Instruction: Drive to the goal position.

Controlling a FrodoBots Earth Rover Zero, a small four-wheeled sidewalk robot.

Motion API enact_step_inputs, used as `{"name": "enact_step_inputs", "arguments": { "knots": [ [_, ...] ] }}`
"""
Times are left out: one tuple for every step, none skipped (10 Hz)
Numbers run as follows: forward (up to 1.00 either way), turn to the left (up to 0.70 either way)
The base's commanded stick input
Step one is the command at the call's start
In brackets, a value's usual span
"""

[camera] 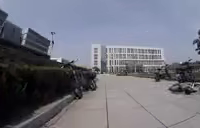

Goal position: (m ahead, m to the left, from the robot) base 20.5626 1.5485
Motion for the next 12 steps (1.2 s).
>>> {"name": "enact_step_inputs", "arguments": {
  "knots": [
    [0.85,0.00],
    [0.85,0.00],
    [0.85,0.00],
    [0.85,0.00],
    [0.85,0.00],
    [0.85,0.00],
    [0.85,0.00],
    [0.85,0.00],
    [0.85,0.00],
    [0.85,0.00],
    [0.85,0.00],
    [0.85,0.00]
  ]
}}
